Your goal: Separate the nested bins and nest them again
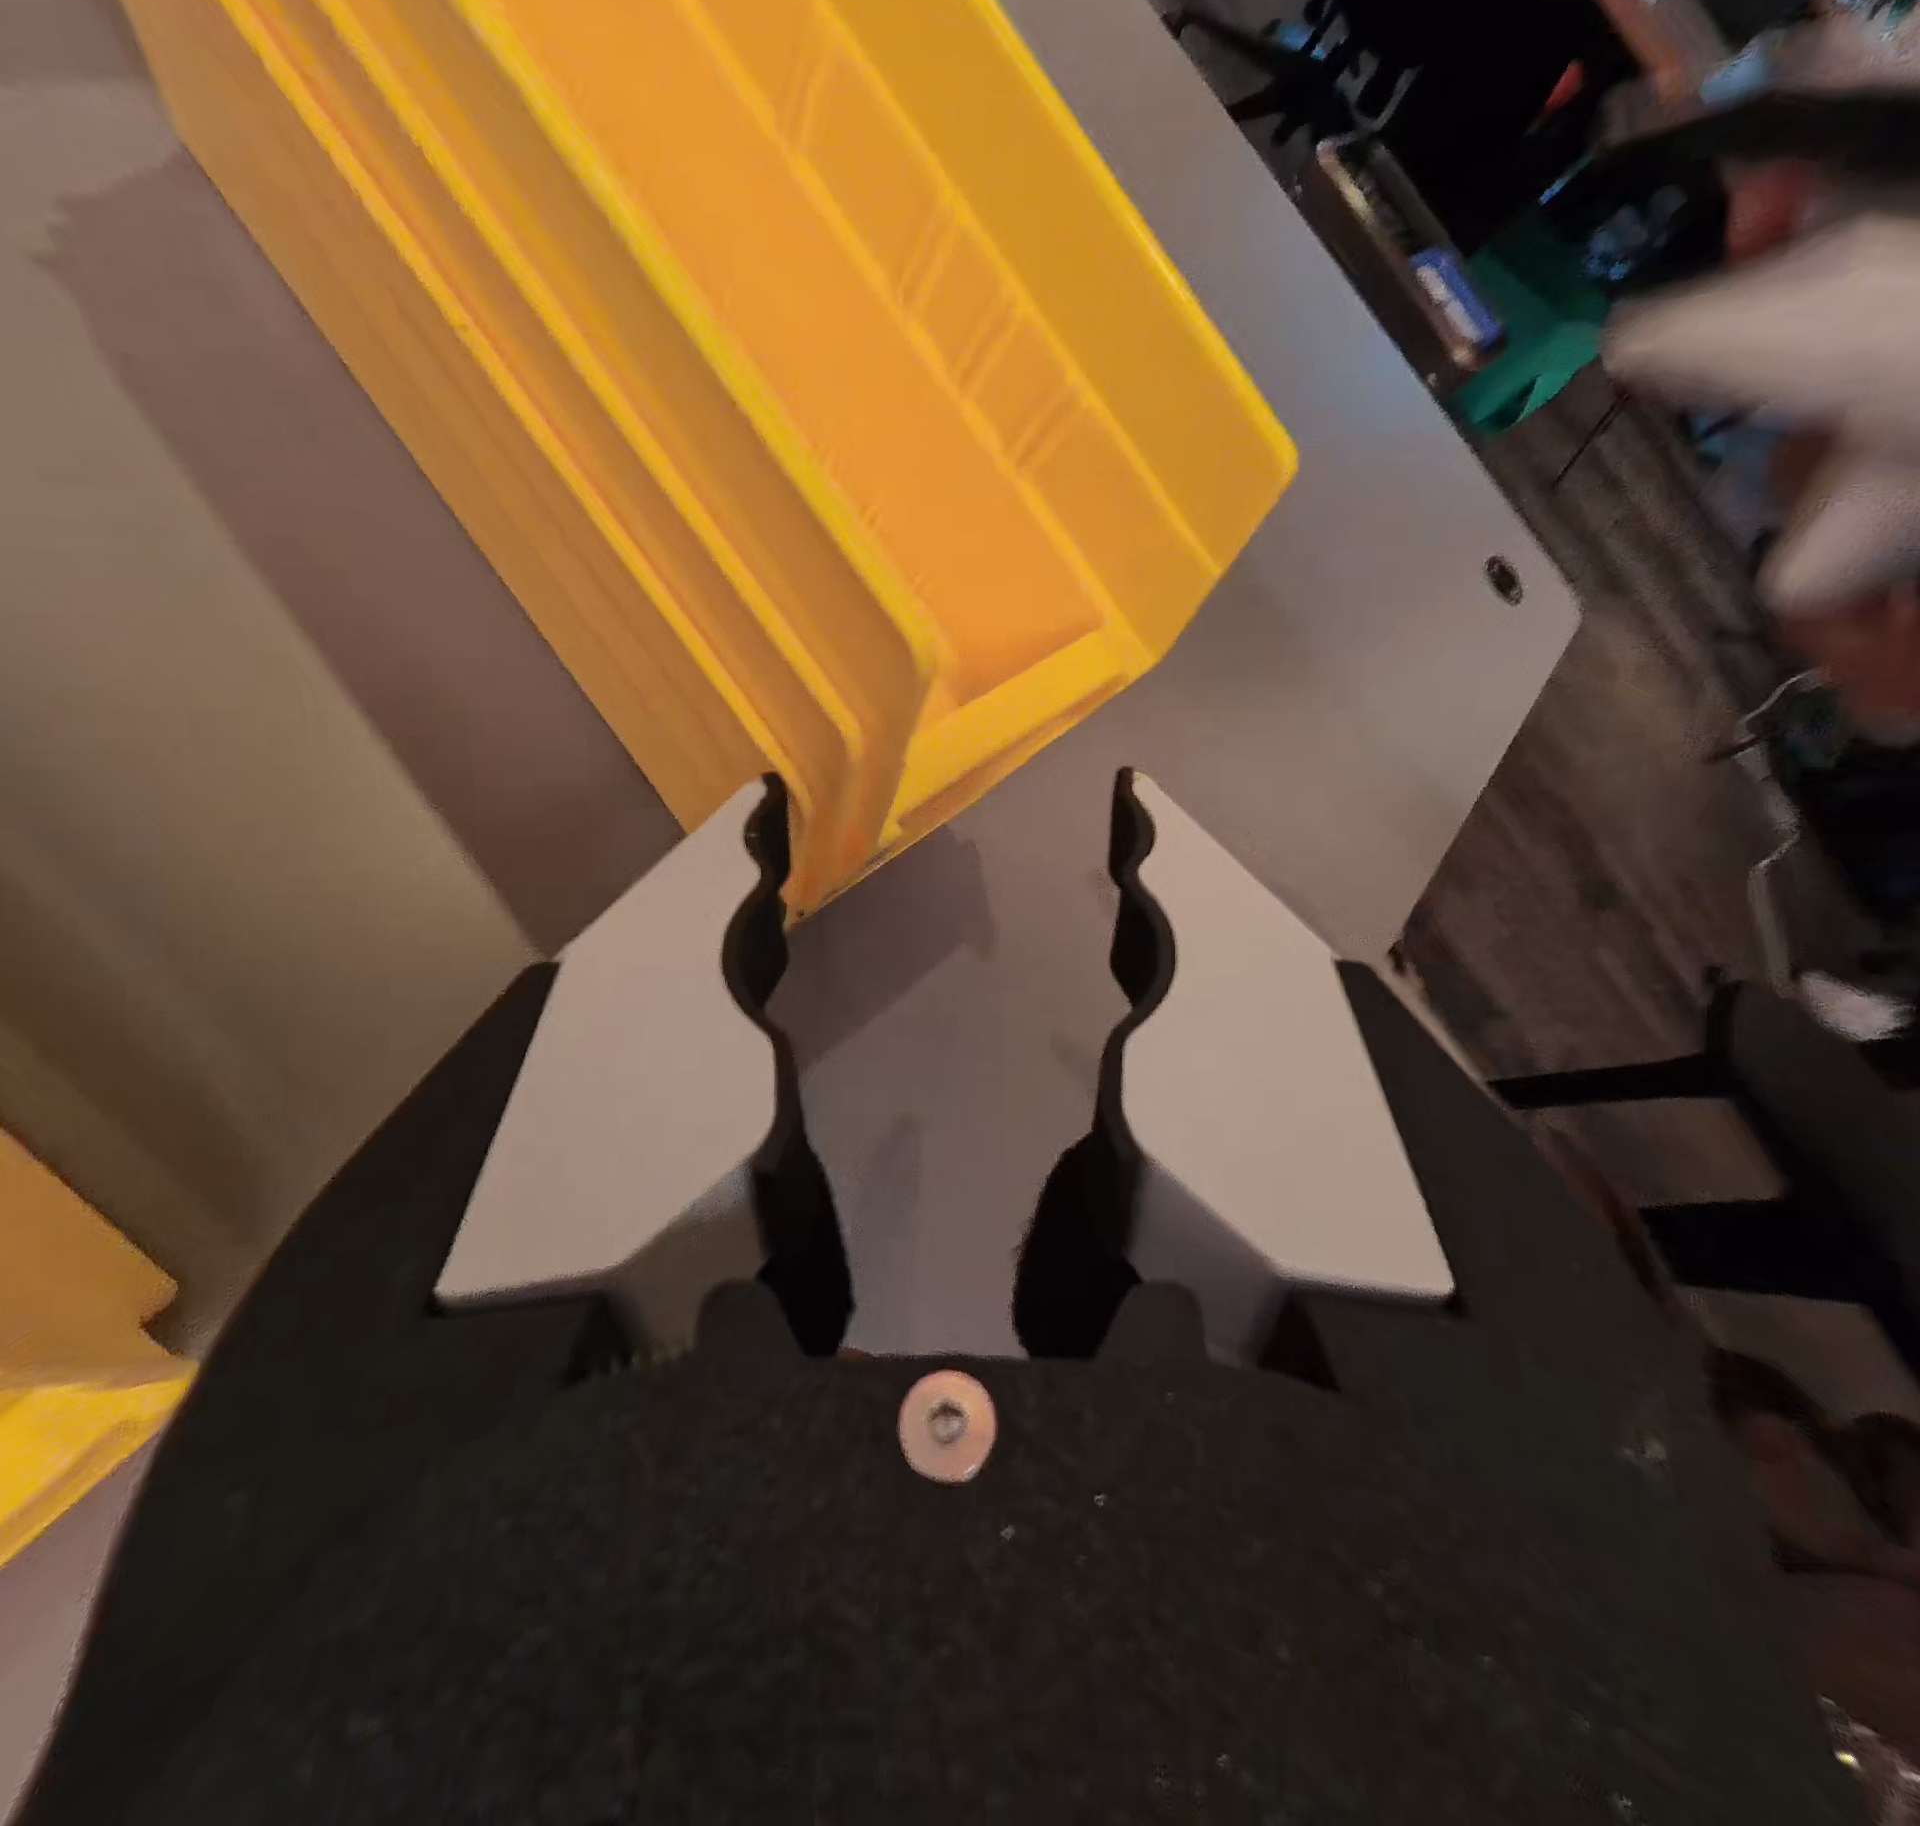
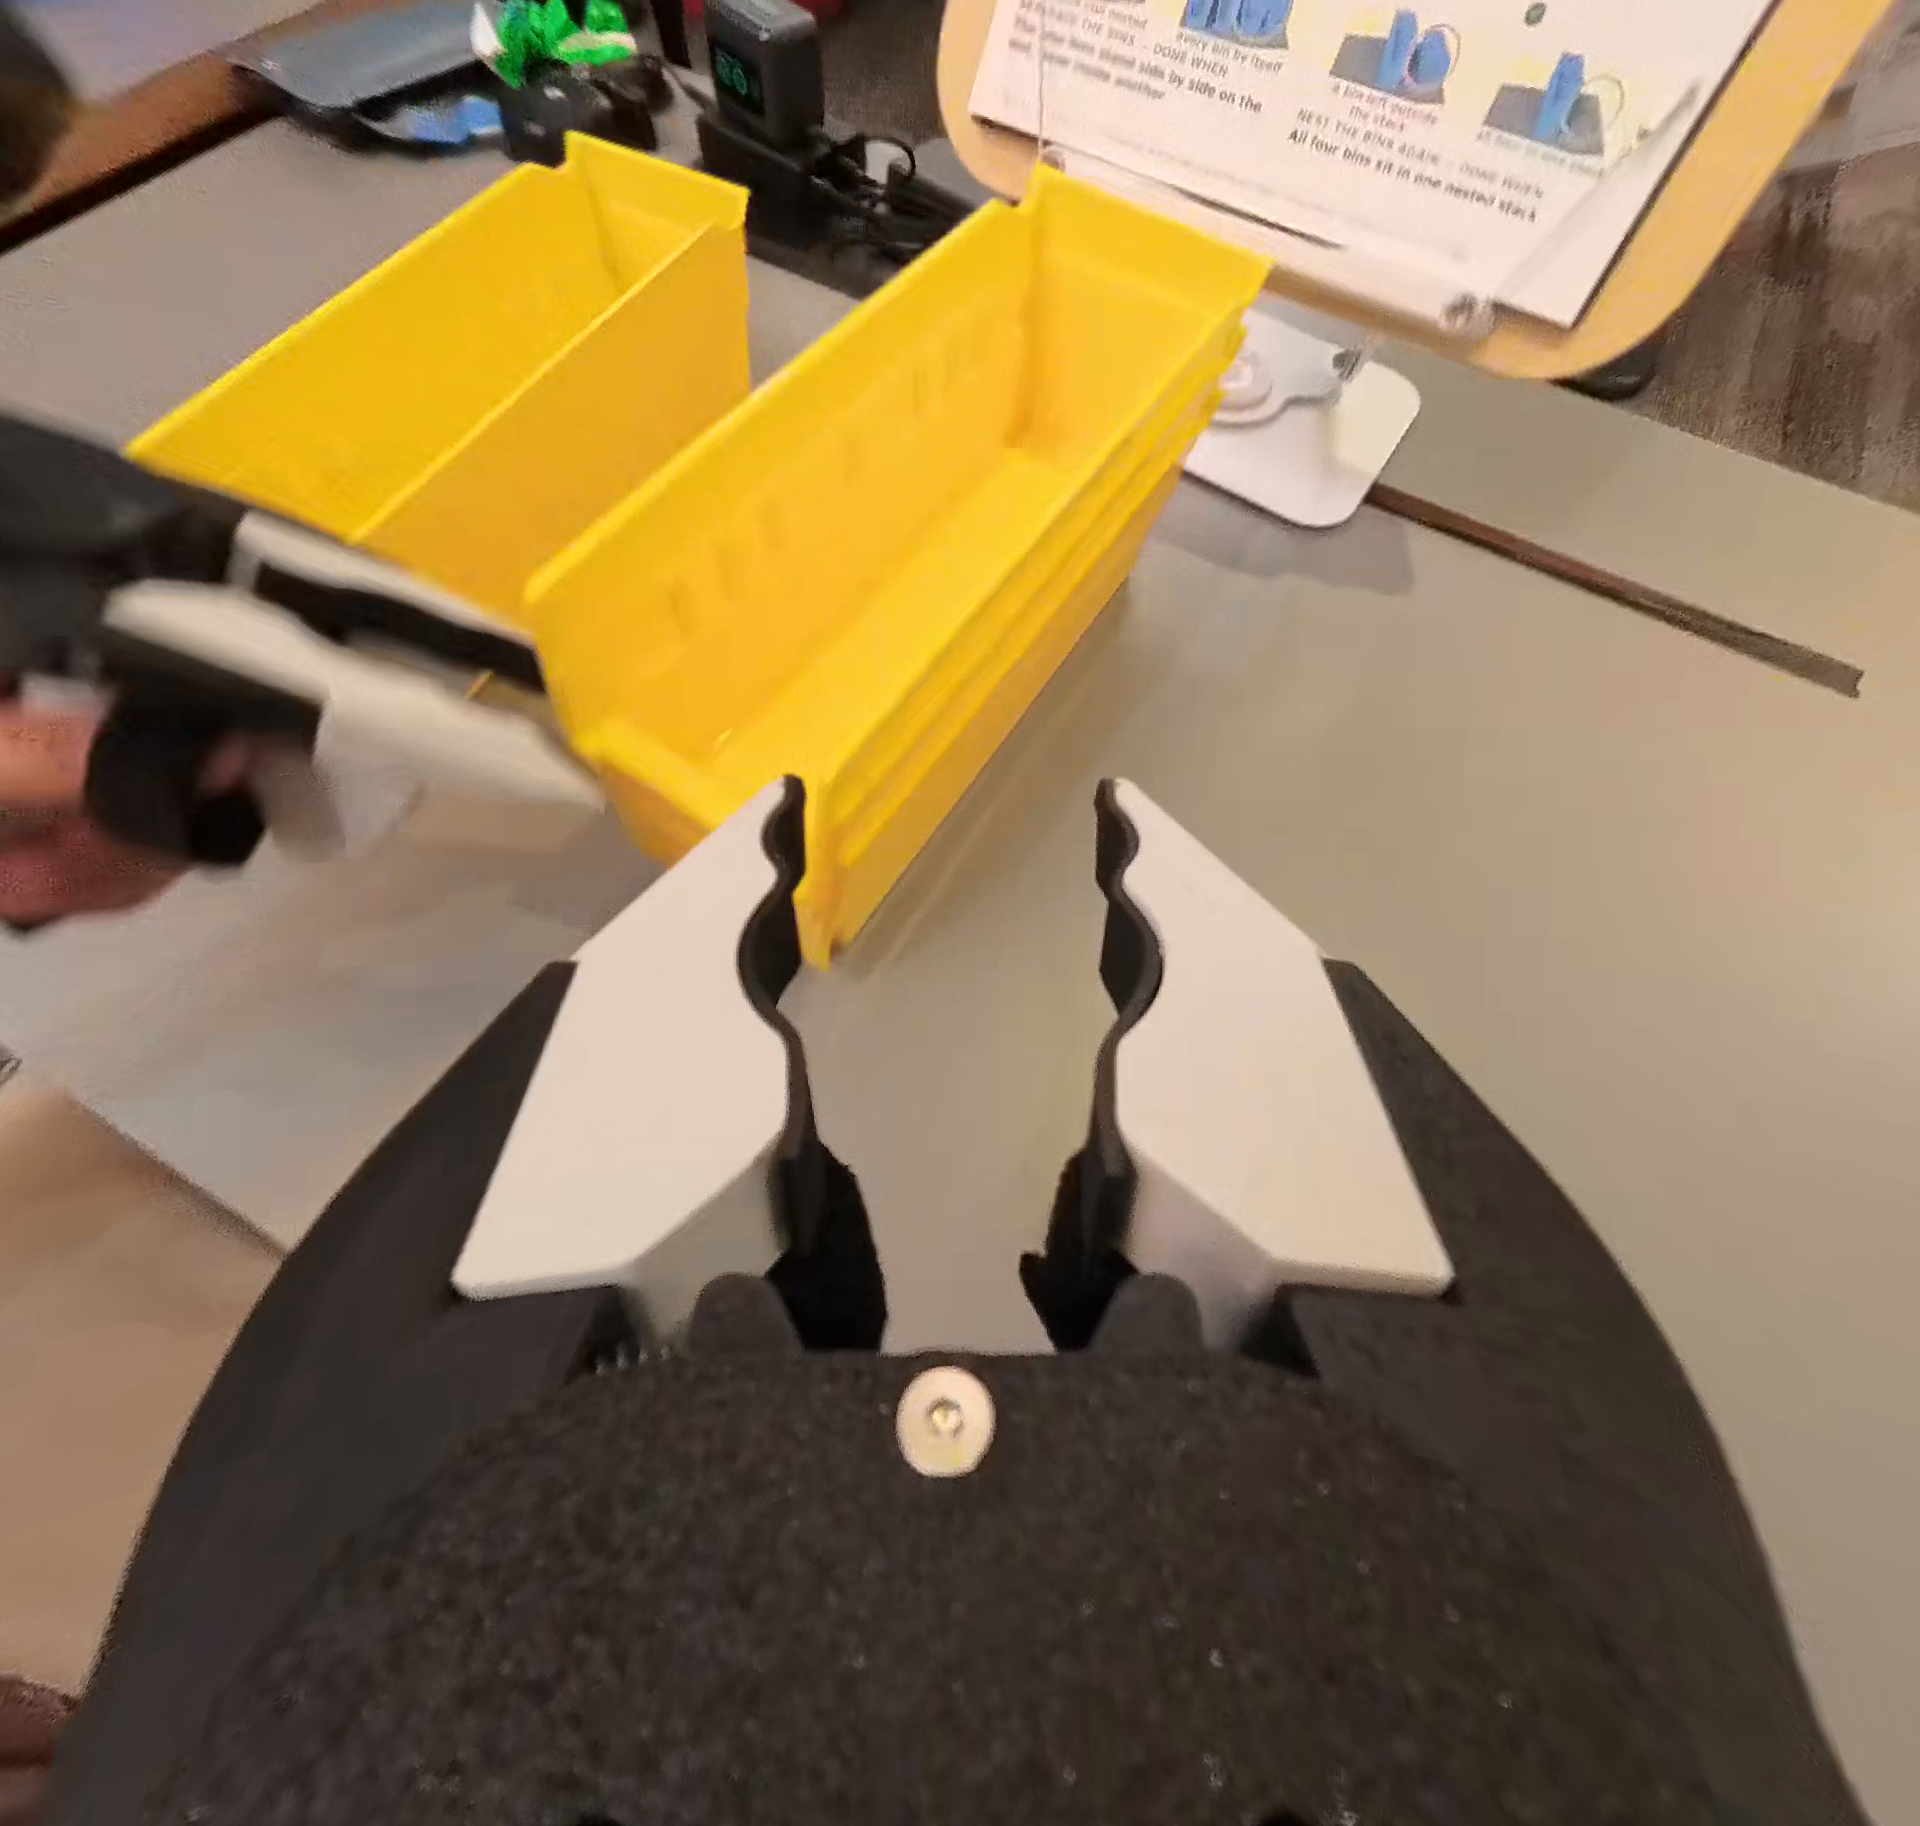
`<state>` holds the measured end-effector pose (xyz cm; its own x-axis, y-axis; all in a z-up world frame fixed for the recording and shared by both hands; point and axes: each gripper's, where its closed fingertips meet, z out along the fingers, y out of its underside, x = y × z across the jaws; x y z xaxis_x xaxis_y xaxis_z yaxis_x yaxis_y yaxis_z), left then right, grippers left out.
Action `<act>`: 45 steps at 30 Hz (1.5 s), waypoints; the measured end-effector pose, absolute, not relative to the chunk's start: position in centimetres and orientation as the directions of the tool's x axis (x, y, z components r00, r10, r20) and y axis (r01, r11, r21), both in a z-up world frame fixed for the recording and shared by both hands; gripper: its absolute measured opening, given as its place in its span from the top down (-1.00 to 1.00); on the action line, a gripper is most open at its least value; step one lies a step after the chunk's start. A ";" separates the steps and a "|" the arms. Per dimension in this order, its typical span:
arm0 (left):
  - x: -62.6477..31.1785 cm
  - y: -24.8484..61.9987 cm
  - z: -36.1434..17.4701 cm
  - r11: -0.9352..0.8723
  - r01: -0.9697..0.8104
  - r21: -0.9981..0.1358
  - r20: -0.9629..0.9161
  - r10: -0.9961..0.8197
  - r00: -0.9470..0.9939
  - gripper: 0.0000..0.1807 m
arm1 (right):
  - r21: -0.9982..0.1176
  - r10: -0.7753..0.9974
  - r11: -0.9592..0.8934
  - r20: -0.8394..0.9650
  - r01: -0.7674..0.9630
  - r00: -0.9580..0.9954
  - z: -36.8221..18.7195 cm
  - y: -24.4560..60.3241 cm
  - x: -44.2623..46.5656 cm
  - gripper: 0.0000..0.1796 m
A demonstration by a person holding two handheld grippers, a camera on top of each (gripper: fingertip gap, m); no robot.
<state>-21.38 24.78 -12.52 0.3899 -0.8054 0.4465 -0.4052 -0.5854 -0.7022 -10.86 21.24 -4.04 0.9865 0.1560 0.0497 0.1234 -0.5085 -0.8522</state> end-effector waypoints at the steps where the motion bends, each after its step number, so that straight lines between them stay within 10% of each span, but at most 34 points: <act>1: -21.2 24.4 -12.5 -0.554 -0.423 -0.717 0.415 -0.827 0.379 0.25 | -0.833 0.154 -0.540 0.048 0.125 0.987 -3.3 23.2 -10.8 0.36; 8: -24.7 18.0 -12.3 -0.696 -0.239 -0.678 0.556 -0.697 0.453 0.30 | -0.576 0.104 -0.816 -0.056 0.053 0.993 -3.9 35.6 -12.8 -0.34; 13: -26.6 13.4 -11.7 -0.781 -0.012 -0.625 0.720 -0.582 0.378 0.30 | -0.352 -0.134 -0.930 0.052 -0.108 0.990 -8.2 38.1 -10.2 -0.36; 45: -26.6 15.5 -16.7 -0.713 -0.307 -0.630 0.573 -0.694 0.435 0.29 | -0.298 -0.192 -0.939 0.044 -0.171 0.980 -9.5 38.5 -13.3 -0.22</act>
<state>-26.65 15.52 -16.67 0.4351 -0.6943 0.5733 -0.3069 -0.7129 -0.6305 -13.31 38.49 -9.47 0.9804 -0.1920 0.0439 -0.1706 -0.9393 -0.2977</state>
